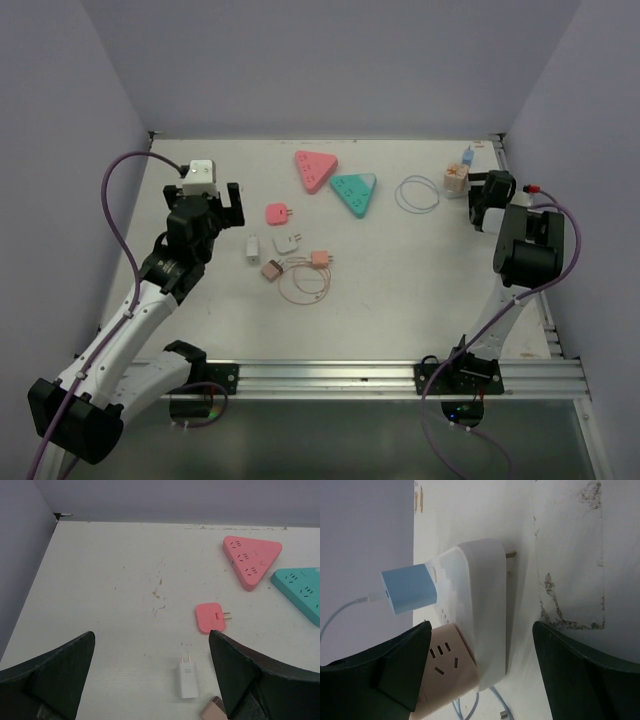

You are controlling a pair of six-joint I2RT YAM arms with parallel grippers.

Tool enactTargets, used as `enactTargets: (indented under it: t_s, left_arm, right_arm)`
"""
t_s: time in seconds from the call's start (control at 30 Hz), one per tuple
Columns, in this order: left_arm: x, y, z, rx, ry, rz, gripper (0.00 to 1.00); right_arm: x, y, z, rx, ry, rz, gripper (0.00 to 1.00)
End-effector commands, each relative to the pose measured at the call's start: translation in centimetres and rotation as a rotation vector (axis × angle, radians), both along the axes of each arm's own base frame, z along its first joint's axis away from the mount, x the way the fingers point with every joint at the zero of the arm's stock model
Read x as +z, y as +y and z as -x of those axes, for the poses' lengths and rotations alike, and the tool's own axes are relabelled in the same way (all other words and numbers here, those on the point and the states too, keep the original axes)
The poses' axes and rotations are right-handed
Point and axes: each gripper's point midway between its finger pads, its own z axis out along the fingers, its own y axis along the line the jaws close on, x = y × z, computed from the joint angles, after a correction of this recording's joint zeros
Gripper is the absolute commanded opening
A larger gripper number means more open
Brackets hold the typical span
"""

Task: Pull the plug off the socket

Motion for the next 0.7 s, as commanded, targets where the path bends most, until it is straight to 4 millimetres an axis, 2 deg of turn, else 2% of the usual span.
enactTargets:
  t_s: [0.0,0.2,0.3,0.33,0.53,0.67]
  left_arm:
    - [0.7,0.2,-0.5,0.004,-0.038,-0.007,1.0]
    - [0.5,0.2,-0.5,0.004,-0.034,-0.012,1.0]
    - [0.6,0.2,-0.5,0.004,-0.038,-0.01,1.0]
    - [0.6,0.2,-0.5,0.005,-0.038,-0.012,1.0]
    - [0.9,0.3,-0.4,0.002,-0.048,-0.005,1.0]
    - [1.2,0.3,-0.2,0.001,-0.057,-0.003,1.0]
  right_arm:
    - [1.2,-0.2,-2.0,-0.005,-0.076,-0.018,0.86]
    - [0.3,-0.1,-2.8,0.006,-0.074,-0.03,0.77]
    - [0.7,-0.2,-2.8,0.012,-0.097,-0.021,0.64]
    - [0.8,-0.2,-2.8,0.016,-0.101,-0.013,0.54]
    - [1.8,0.4,-2.5,0.071,-0.122,0.024,0.22]
    - [3.1,0.6,-1.8,0.108,-0.132,0.071,0.07]
